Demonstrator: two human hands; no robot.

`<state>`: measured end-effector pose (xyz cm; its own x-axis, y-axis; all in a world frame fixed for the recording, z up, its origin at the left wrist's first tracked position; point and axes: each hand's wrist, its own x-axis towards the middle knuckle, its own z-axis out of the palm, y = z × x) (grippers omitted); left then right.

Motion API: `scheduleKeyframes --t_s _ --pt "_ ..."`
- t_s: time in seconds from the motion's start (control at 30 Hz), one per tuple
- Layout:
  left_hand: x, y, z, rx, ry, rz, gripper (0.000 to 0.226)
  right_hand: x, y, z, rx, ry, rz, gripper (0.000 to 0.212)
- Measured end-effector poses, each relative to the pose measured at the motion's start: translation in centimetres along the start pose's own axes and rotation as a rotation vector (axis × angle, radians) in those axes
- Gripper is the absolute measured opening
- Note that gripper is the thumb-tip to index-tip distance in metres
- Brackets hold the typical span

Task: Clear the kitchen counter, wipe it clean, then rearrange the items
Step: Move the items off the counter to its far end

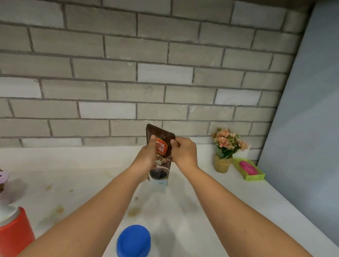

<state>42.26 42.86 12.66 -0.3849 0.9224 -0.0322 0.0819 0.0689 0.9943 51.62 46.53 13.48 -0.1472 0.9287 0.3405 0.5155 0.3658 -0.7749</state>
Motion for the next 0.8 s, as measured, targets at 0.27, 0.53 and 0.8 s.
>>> scheduleKeyframes --t_s 0.27,0.53,0.8 --pt "-2.5 1.1 9.9 0.099 -0.251 0.046 0.052 -0.6 7.0 -10.9 -0.136 0.198 0.089 0.028" --pt "-3.7 -0.4 21.0 0.077 -0.424 -0.083 0.06 -0.8 15.5 -19.6 -0.185 0.289 0.223 0.027" --pt "-3.5 -3.6 29.7 0.087 -0.436 -0.225 0.066 -0.5 23.2 -24.8 -0.248 0.344 0.301 0.031"
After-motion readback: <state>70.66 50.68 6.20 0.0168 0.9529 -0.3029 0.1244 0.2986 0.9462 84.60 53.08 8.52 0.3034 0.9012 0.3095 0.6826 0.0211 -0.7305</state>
